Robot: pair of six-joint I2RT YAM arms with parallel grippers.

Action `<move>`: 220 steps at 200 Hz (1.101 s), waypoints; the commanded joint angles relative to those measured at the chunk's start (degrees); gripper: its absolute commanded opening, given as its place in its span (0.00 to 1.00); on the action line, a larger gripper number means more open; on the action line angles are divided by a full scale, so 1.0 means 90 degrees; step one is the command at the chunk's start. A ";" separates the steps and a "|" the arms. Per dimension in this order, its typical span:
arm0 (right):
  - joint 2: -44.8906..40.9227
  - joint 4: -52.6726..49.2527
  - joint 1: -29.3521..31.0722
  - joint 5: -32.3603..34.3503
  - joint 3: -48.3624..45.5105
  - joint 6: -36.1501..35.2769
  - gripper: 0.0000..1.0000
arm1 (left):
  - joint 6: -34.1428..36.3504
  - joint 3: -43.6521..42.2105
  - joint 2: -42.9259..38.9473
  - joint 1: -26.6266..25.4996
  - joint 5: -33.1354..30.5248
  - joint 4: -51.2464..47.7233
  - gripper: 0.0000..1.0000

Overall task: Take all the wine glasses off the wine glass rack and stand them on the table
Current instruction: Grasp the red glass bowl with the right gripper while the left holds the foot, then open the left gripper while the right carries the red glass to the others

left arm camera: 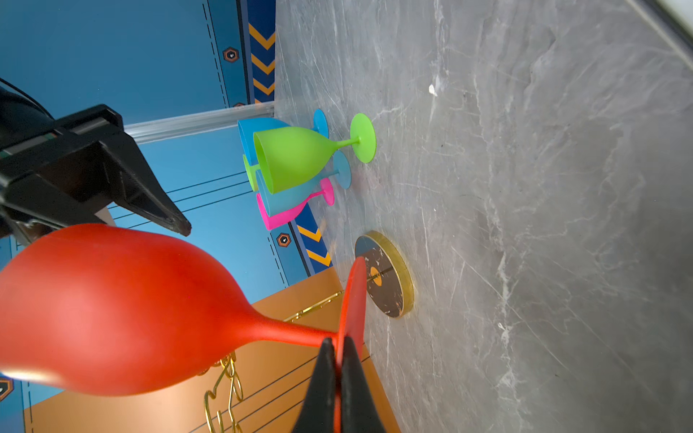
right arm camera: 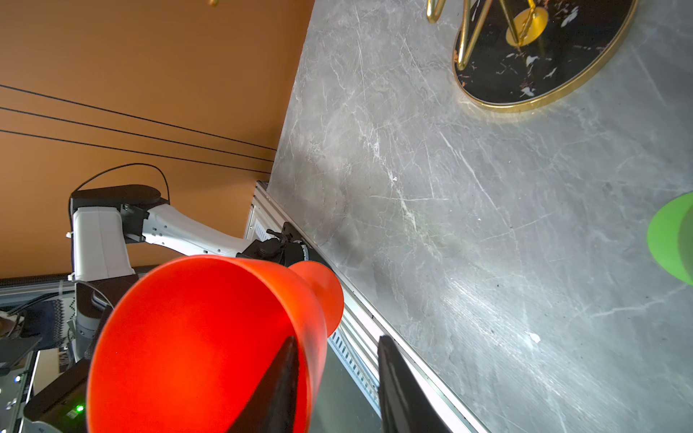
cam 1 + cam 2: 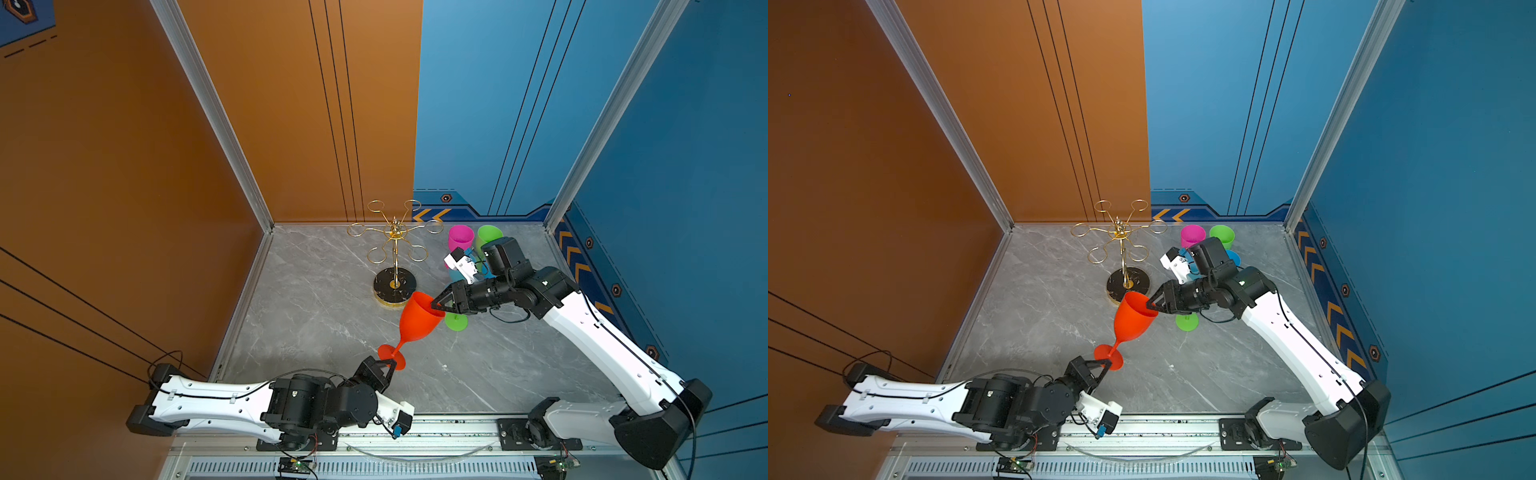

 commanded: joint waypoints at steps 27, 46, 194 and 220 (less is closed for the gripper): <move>0.0074 -0.0068 0.0040 -0.0120 0.0087 -0.0048 0.11 | 0.0586 -0.0235 -0.0064 -0.0080 -0.0551 0.0882 0.00; 0.0059 -0.0078 0.0038 -0.0091 0.0075 -0.0058 0.02 | 0.0600 -0.0275 -0.0088 -0.0068 -0.0534 0.0916 0.02; -0.0523 -0.1367 0.0127 0.2836 -0.0178 -0.1217 0.00 | -0.2757 -0.0328 -0.0888 0.0590 0.0656 0.1079 0.88; -0.0824 -0.1748 0.0059 0.3793 -0.0401 -0.1358 0.00 | -0.3741 -0.0168 -0.0806 0.1039 0.0319 0.1393 0.94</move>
